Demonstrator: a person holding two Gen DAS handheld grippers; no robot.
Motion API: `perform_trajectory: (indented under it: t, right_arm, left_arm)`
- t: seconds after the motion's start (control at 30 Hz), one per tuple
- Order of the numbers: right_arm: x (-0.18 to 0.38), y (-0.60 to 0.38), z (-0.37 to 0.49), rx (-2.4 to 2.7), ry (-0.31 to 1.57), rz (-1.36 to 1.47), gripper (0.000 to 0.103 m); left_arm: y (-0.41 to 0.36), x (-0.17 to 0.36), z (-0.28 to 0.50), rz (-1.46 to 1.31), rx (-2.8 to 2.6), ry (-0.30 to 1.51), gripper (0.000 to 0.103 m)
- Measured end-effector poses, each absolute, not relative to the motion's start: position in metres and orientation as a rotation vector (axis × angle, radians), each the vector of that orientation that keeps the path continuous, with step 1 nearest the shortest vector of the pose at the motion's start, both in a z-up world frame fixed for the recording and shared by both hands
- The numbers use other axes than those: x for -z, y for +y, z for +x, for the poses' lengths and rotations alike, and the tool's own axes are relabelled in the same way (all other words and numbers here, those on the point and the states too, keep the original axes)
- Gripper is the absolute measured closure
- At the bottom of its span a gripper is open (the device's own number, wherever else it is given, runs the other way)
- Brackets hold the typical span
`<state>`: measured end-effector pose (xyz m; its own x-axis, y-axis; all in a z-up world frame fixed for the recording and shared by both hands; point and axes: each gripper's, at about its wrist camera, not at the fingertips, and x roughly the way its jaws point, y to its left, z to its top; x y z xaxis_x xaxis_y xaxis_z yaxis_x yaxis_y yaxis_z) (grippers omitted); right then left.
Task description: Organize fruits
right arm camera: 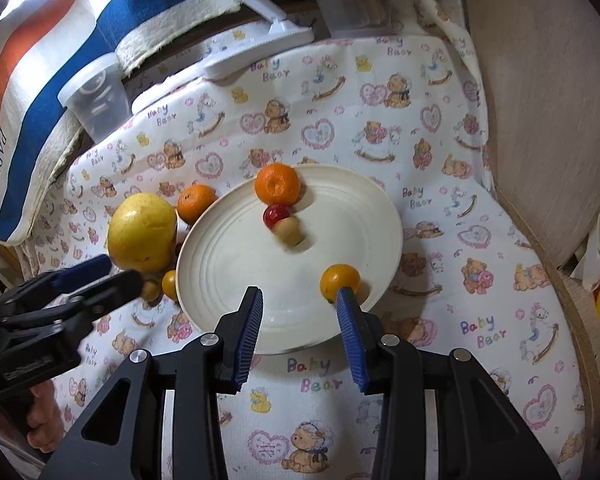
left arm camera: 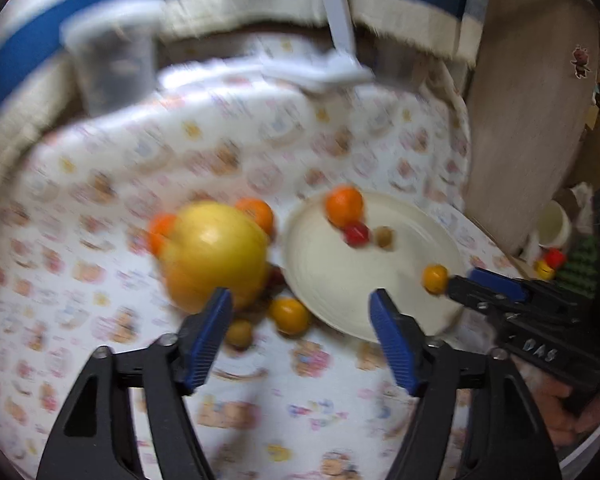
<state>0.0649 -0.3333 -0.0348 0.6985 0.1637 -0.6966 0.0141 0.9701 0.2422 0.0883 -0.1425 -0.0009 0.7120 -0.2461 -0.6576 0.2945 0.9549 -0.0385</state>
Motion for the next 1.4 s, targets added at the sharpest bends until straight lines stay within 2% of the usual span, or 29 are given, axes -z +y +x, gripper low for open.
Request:
perform_trajectory:
  t: [0.03,0.17,0.23,0.27,0.5,0.67,0.9,1.07,1.4]
  right_arm:
    - [0.032,-0.333,0.063,-0.081,0.778,0.234,0.063]
    - [0.023,-0.334,0.056,-0.08,0.712,0.227,0.06]
    - [0.018,-0.333,0.053,-0.07,0.677,0.22,0.056]
    - [0.017,-0.333,0.051,-0.059,0.658,0.216,0.056]
    - [0.005,-0.328,0.038,0.031,0.529,0.157,0.045]
    - [0.0,-0.328,0.029,0.093,0.449,0.154,0.025]
    - [-0.005,-0.327,0.022,0.099,0.387,0.151,0.014]
    - [-0.004,-0.317,0.02,0.076,0.375,0.118,0.002]
    - [-0.005,-0.307,0.011,0.042,0.326,0.091,0.001]
  left_arm:
    - [-0.14,-0.002,0.083,0.092,0.268,0.672,0.016]
    - [-0.126,-0.013,0.062,0.145,0.206,0.513,0.014]
    - [-0.116,-0.017,0.054,0.139,0.168,0.446,0.002]
    - [-0.111,-0.018,0.049,0.128,0.131,0.412,0.0]
    - [-0.087,-0.025,0.028,0.071,0.118,0.274,0.0]
    - [-0.073,-0.015,0.024,0.027,0.094,0.239,0.0]
    - [-0.055,-0.014,0.021,-0.05,0.115,0.241,0.0]
    - [-0.052,-0.02,0.014,-0.018,0.081,0.2,0.0]
    - [-0.049,-0.029,0.007,0.01,0.044,0.167,0.0]
